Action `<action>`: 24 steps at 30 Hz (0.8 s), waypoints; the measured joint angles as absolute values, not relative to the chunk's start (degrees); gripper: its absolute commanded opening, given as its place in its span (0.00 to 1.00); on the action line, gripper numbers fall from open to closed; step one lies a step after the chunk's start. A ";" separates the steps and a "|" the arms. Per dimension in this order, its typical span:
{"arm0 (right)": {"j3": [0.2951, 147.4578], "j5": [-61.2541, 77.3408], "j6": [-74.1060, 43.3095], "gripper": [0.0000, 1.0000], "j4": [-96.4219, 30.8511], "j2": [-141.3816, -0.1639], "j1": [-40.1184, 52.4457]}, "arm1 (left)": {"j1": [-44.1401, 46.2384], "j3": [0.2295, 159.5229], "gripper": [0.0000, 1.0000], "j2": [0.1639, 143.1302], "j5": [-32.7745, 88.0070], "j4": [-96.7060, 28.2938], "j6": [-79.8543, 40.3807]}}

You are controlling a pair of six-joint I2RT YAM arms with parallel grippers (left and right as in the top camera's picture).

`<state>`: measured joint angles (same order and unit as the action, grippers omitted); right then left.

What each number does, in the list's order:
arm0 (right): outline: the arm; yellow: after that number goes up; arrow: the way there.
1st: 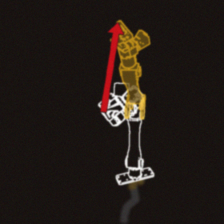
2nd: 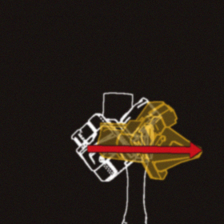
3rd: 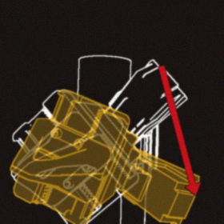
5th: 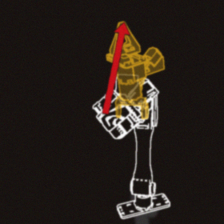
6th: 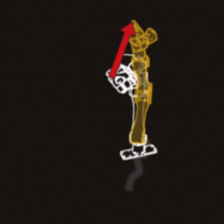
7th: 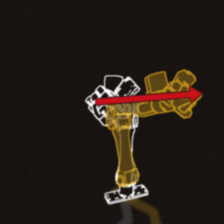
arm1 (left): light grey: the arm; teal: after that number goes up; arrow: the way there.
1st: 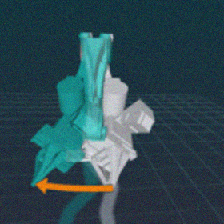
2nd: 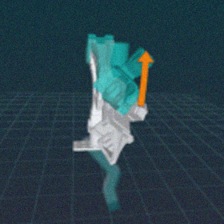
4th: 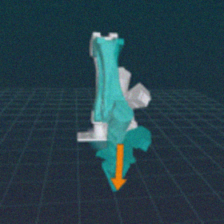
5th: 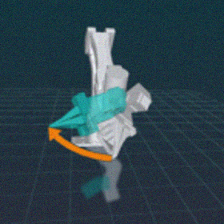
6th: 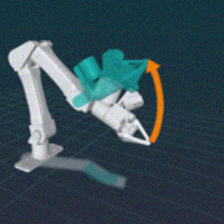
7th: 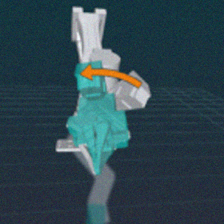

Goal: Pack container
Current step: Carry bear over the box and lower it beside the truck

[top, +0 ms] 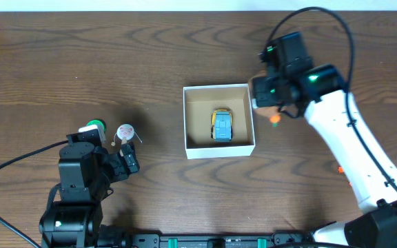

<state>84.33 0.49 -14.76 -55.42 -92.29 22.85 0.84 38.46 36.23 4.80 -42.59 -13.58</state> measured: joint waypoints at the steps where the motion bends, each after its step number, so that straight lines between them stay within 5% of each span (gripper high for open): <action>1: 84.33 0.47 -15.14 0.46 -55.00 -92.29 24.14 | 0.84 38.46 0.98 36.23 4.80 -42.65 -13.56; 12: 84.33 0.60 -19.59 0.49 -47.88 -92.29 37.23 | 0.84 38.46 0.98 36.23 4.78 -43.13 -13.56; 24: 84.33 -2.15 -35.29 0.46 -50.28 -92.42 38.57 | 0.84 38.46 0.98 36.23 4.80 -43.13 -13.56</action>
